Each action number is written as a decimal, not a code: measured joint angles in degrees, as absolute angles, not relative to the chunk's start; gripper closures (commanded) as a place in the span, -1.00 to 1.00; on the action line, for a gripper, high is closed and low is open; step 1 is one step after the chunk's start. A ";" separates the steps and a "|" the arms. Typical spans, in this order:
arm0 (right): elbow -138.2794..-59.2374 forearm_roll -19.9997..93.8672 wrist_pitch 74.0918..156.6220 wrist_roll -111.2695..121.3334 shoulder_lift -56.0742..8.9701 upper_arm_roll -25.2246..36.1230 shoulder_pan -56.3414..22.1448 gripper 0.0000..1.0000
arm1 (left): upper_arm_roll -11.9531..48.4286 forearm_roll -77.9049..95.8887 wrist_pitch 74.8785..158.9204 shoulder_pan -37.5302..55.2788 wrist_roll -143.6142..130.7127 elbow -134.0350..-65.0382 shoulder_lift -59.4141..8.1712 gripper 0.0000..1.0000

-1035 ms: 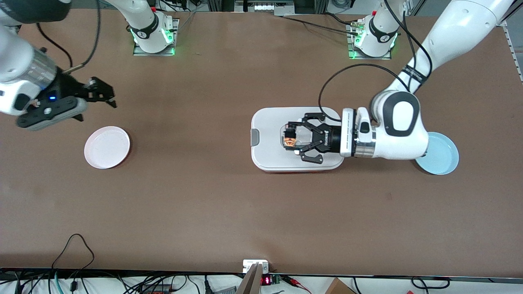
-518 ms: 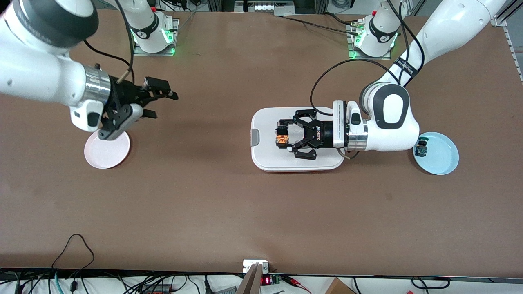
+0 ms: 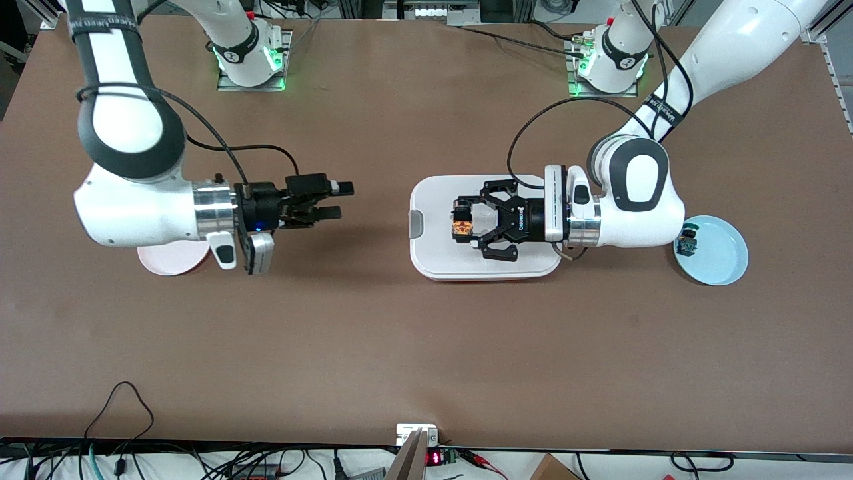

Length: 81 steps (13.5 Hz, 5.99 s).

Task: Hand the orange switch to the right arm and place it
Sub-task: 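Reach the right gripper toward the switch held by the left gripper, then close the right gripper on the switch and open the left gripper, then pull the switch away with the right gripper while the left gripper withdraws, then lower the switch onto the white plate with the right gripper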

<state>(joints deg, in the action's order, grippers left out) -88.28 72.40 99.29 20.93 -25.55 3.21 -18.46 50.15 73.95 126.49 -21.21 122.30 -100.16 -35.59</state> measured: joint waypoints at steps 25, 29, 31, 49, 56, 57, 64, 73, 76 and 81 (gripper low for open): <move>-88.34 110.34 121.26 47.21 -34.50 3.13 -35.01 -0.08 | 50.56 73.97 125.52 -21.43 122.33 -101.92 -35.59 0.88; -88.45 110.35 121.25 47.24 -35.20 3.15 -34.92 0.22 | 50.57 73.98 125.52 -21.43 122.32 -101.96 -35.61 0.88; -88.44 110.37 121.24 47.24 -35.23 3.16 -34.85 0.50 | 50.56 73.98 125.52 -21.43 122.32 -101.96 -35.61 0.88; -88.52 110.96 120.94 47.19 -35.34 3.43 -33.92 1.00 | 50.57 74.04 125.21 -21.93 119.88 -101.90 -35.53 -1.00; -88.61 104.43 109.98 47.14 -35.39 3.87 -27.20 1.00 | 50.42 66.23 119.06 -24.23 110.30 -101.34 -33.80 -1.00; -88.61 102.02 107.52 47.05 -35.38 3.90 -25.57 1.00 | 50.40 63.12 117.19 -25.21 107.57 -100.99 -33.42 -1.00; -86.58 77.41 94.62 42.03 -34.94 4.13 -14.92 1.00 | 50.50 32.49 103.29 -27.01 77.24 -96.64 -31.78 -1.00; -76.37 22.90 83.62 38.63 -33.44 4.46 -0.10 1.00 | 50.74 1.98 73.98 -27.46 32.82 -77.81 -30.44 -1.00; -76.50 10.65 89.97 40.46 -33.35 4.55 2.21 1.00 | 50.62 -7.58 70.82 -27.76 23.57 -74.29 -30.38 -1.00; -89.03 3.80 109.65 40.88 -30.72 5.25 4.19 1.00 | 50.47 -17.42 68.43 -27.78 16.64 -69.69 -29.82 -1.00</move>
